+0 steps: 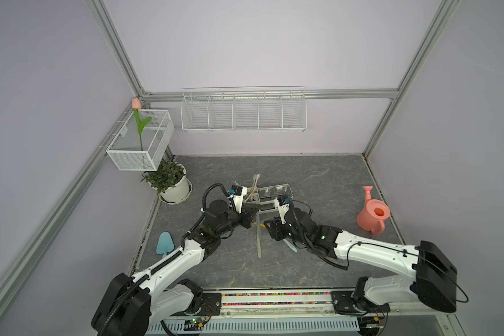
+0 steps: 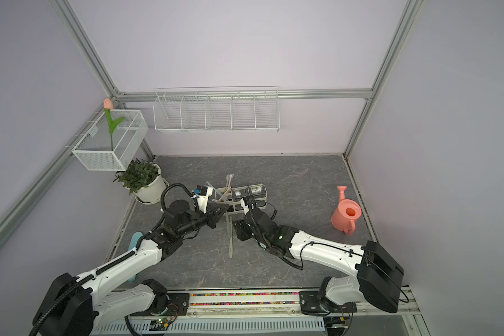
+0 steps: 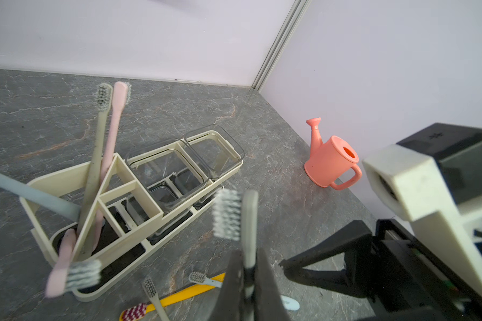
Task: Place the toothbrush into the toothbrush holder
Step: Pick up the toothbrush from the center of the board.
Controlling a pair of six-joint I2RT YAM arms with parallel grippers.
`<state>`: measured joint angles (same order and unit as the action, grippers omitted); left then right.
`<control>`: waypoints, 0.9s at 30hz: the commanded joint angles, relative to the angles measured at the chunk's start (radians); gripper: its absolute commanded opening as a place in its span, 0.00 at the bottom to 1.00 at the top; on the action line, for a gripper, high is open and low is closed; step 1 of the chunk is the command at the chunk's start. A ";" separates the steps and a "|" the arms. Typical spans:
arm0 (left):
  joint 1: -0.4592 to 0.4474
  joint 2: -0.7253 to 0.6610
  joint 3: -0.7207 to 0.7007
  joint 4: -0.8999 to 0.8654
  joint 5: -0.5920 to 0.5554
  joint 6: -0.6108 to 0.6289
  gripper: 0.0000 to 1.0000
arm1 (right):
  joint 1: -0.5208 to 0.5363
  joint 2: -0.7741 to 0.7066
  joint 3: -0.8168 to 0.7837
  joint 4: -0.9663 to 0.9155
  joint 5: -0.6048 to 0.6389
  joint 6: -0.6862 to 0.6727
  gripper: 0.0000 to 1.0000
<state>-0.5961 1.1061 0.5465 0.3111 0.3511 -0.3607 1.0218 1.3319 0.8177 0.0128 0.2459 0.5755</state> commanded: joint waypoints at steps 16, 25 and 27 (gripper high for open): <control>0.002 -0.021 0.028 -0.065 -0.055 0.023 0.00 | -0.041 -0.094 0.071 -0.230 0.112 0.075 0.67; 0.001 -0.066 0.031 -0.137 -0.218 0.054 0.00 | -0.125 -0.103 0.583 -0.594 0.043 0.127 0.88; 0.002 -0.068 0.046 -0.169 -0.250 0.076 0.00 | -0.134 -0.086 0.665 -0.611 0.042 0.164 0.98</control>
<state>-0.5961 1.0504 0.5468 0.1898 0.1833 -0.3195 0.8982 1.2583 1.4067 -0.4934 0.2974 0.6811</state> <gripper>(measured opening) 0.073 0.953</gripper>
